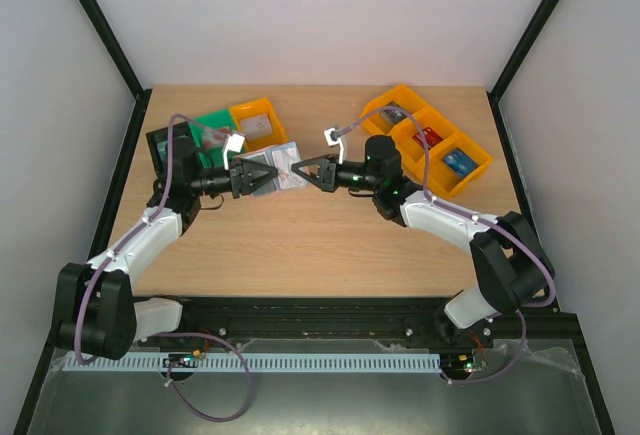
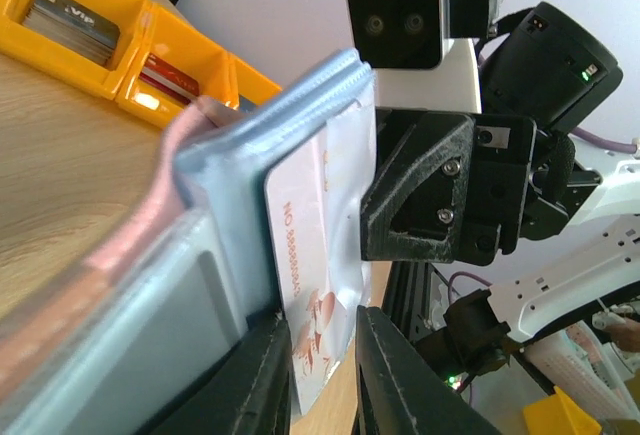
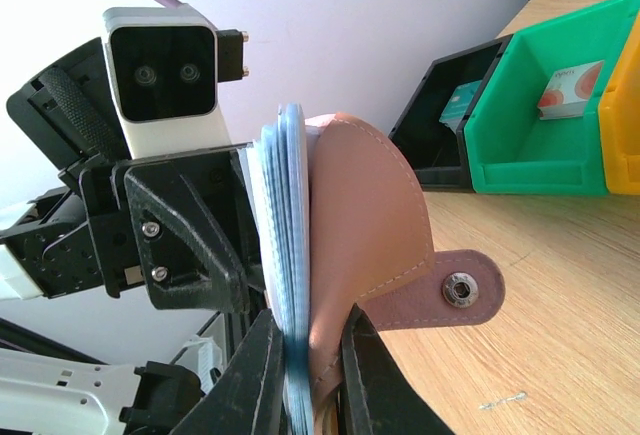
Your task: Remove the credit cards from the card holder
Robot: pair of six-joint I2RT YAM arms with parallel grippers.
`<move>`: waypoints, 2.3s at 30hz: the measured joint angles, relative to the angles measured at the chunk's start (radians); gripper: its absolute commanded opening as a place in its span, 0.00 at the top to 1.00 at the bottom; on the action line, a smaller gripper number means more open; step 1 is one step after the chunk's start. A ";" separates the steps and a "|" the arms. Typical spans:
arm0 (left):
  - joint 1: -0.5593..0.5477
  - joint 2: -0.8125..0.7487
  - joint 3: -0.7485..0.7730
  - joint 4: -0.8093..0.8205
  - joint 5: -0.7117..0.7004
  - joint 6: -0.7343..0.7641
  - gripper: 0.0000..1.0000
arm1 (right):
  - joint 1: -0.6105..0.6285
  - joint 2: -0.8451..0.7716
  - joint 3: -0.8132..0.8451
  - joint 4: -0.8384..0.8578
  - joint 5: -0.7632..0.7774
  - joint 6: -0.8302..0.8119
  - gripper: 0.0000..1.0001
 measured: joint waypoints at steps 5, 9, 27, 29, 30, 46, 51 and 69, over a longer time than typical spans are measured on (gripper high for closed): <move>-0.026 0.002 0.000 0.000 -0.013 0.007 0.77 | -0.002 0.000 0.000 0.001 0.000 0.001 0.98; -0.029 0.002 0.000 -0.006 -0.021 0.017 0.77 | -0.002 0.000 0.000 0.001 -0.002 0.002 0.98; -0.028 0.002 0.000 -0.015 0.000 0.042 0.73 | -0.006 0.000 0.000 0.016 -0.058 0.011 0.98; -0.028 0.002 0.000 -0.015 0.004 0.047 0.73 | -0.006 0.000 0.000 0.017 -0.060 0.011 0.98; -0.028 0.002 0.000 -0.016 0.005 0.050 0.72 | -0.006 0.000 -0.001 0.017 -0.061 0.011 0.98; -0.028 0.012 0.000 -0.008 0.005 0.035 0.87 | 0.004 -0.003 -0.003 0.016 -0.037 -0.024 0.99; -0.027 0.013 0.000 -0.009 0.005 0.027 0.87 | 0.006 0.003 0.000 0.022 -0.027 -0.026 0.98; -0.010 0.027 0.078 -0.045 0.006 -0.032 0.77 | 0.006 0.059 0.024 0.150 0.031 0.055 0.98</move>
